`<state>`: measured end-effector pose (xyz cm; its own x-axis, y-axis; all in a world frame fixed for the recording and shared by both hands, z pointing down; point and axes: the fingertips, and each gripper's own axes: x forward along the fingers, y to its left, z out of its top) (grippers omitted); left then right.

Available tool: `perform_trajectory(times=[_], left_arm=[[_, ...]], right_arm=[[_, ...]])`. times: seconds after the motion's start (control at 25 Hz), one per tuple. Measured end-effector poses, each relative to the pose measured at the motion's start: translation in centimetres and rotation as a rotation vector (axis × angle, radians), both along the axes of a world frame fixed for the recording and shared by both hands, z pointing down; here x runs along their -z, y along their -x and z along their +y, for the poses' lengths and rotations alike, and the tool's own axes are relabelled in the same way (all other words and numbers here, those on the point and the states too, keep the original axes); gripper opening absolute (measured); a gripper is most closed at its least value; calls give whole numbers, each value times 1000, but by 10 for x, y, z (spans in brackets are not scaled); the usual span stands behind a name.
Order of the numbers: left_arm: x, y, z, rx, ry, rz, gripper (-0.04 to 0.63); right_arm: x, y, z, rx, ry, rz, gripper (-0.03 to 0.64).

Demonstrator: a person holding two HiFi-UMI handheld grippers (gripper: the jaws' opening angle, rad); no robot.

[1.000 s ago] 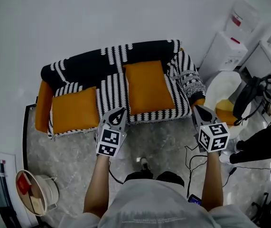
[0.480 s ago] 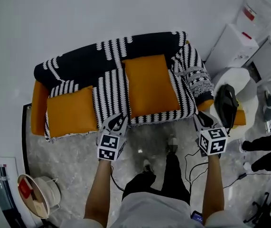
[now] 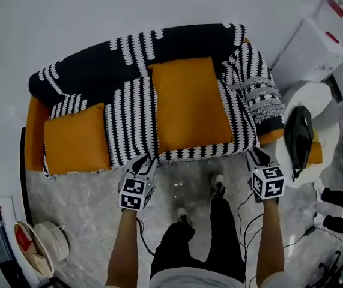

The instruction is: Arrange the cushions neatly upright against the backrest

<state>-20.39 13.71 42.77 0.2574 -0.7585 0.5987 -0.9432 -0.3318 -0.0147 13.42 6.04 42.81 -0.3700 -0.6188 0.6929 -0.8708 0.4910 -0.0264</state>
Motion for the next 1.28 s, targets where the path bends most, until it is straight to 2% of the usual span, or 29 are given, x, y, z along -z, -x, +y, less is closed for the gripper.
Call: perform_trajectory(times=[0.28, 0.56, 0.68, 0.88, 1.08, 1.16, 1.28], left_arm=[[-99, 11, -23, 55, 44, -7, 130], [-188, 22, -30, 98, 108, 16, 140], [-211, 14, -40, 99, 130, 7, 173], [-244, 19, -51, 115, 163, -13, 175], [-272, 32, -59, 113, 226, 27, 206], [-272, 27, -64, 110, 231, 48, 192], [-269, 17, -66, 102, 262, 42, 132]], right_arm=[[-108, -11, -40, 25, 57, 38, 94], [-197, 2, -56, 77, 112, 73, 94], [-220, -3, -68, 88, 127, 84, 94], [-257, -4, -81, 69, 152, 85, 94], [-281, 3, -90, 35, 205, 70, 94], [-285, 3, -94, 60, 203, 85, 91], [-289, 4, -94, 101, 198, 127, 47]])
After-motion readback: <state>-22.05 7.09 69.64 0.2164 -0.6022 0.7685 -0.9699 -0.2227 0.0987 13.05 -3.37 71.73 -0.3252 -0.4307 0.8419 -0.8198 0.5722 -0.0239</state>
